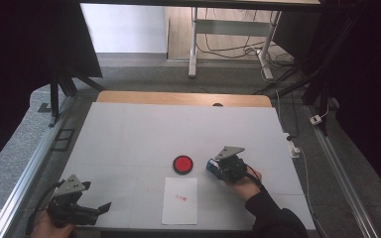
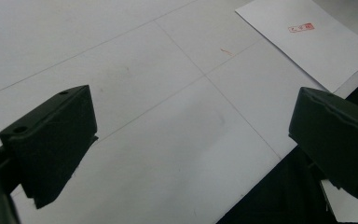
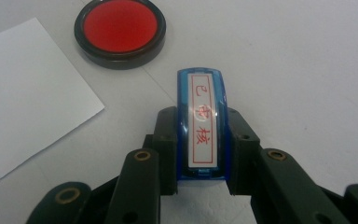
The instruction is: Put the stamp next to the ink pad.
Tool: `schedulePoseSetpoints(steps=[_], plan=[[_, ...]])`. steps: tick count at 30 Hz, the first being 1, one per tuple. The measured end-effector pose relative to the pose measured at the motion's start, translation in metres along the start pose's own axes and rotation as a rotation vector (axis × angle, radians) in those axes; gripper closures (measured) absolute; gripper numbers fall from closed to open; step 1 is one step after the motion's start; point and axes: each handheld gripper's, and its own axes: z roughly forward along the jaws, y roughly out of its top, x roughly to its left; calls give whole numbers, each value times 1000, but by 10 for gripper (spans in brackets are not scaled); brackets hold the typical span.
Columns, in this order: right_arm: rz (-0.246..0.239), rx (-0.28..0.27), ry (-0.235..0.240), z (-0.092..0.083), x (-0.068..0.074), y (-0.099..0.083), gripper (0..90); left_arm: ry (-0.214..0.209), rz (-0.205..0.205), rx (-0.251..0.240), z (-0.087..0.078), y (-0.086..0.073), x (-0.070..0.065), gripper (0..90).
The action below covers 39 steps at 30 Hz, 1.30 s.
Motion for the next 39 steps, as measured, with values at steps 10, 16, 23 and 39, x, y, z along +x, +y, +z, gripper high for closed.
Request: schedulePoseSetpoints(steps=[10,16,23,39], plan=[[6,4,1,1,0,0,670,-1,0,1,0,0,0,11],[13,-9,7,-1,-1,0,620,-1,0,3,0,0,0,11],[22,-23,8,-4,-1,1,564,-1,0,3,0,0,0,11],[123,-95,26,-23,-7,2,255,-2,2,2,0,0,0,12]])
